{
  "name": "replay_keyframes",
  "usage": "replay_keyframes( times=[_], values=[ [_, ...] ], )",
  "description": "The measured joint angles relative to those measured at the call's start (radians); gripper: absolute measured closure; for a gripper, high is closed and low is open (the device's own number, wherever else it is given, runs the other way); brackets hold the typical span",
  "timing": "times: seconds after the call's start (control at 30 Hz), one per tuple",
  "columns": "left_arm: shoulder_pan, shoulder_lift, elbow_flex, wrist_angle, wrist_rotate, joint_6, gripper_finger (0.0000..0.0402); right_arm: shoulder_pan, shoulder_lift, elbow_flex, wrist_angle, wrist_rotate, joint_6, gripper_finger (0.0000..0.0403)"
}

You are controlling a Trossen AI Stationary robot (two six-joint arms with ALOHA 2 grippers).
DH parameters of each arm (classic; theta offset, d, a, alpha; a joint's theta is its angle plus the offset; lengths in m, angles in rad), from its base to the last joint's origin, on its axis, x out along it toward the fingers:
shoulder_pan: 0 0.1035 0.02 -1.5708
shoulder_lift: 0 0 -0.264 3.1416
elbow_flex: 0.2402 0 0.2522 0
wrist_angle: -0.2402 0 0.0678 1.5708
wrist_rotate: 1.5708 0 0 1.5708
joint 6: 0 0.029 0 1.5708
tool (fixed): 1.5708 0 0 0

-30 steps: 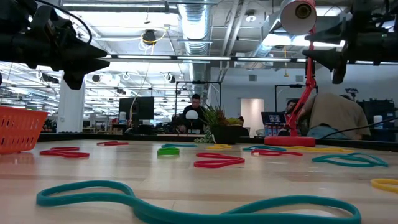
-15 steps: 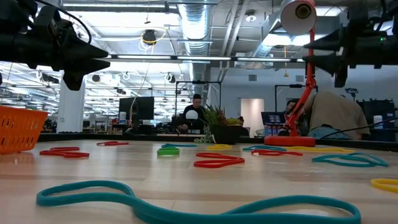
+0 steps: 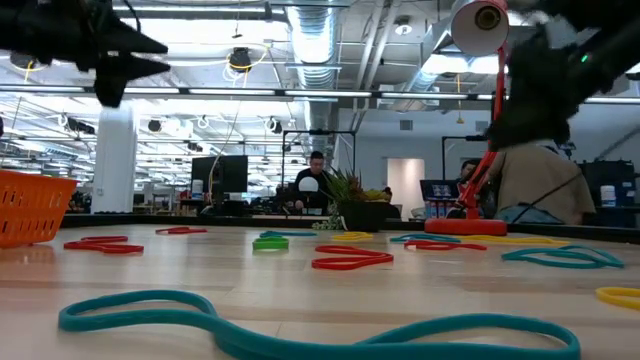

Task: Pick and place rubber bands into bin
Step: Put the yellow rubber band into the orange basket

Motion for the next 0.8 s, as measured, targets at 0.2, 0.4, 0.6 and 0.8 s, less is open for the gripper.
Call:
replay_keyframes(
  times=[0.2,0.4,0.6,0.8],
  values=[
    [0.000,0.185,0.171,-0.163,-0.131,0.057,0.0272,-0.008,0.275,0.027,-0.067,-0.002,0.013,0.0244],
    [0.000,0.343,0.217,-0.153,-0.188,0.125,0.0272,-0.077,0.466,0.054,-0.080,-0.023,0.014,0.0244],
    [0.000,0.435,0.224,-0.118,-0.185,0.101,0.0272,-0.169,0.597,0.075,-0.080,-0.056,-0.006,0.0244],
    [0.000,0.458,0.224,-0.051,-0.177,0.145,0.0272,-0.233,0.655,0.090,-0.072,-0.118,-0.065,0.0247]
  ],
)
